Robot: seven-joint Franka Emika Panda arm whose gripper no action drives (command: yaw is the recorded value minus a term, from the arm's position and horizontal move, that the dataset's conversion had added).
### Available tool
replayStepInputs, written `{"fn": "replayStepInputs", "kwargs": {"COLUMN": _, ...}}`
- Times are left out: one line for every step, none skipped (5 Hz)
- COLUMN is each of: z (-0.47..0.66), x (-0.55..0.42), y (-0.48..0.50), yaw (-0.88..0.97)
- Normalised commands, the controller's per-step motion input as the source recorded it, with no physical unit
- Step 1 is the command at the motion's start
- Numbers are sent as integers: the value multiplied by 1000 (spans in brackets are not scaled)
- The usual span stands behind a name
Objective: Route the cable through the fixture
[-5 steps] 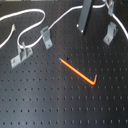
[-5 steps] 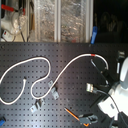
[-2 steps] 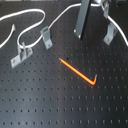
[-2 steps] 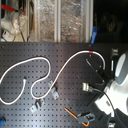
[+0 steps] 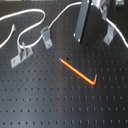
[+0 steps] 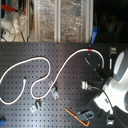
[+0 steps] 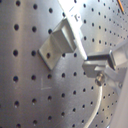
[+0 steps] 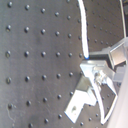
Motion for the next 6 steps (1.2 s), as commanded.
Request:
{"fn": "replayStepInputs", "kwargs": {"z": 0, "x": -8, "y": 8, "yaw": 0}}
{"fn": "replayStepInputs", "kwargs": {"z": 104, "x": -158, "y": -117, "yaw": 0}}
{"fn": "replayStepInputs", "kwargs": {"z": 353, "x": -275, "y": -74, "yaw": 0}}
{"fn": "replayStepInputs", "kwargs": {"z": 78, "x": -265, "y": 278, "yaw": 100}}
{"fn": "replayStepInputs", "kwargs": {"z": 75, "x": -327, "y": 355, "yaw": 323}}
{"fn": "replayStepInputs", "kwargs": {"z": 0, "x": -25, "y": 19, "yaw": 0}}
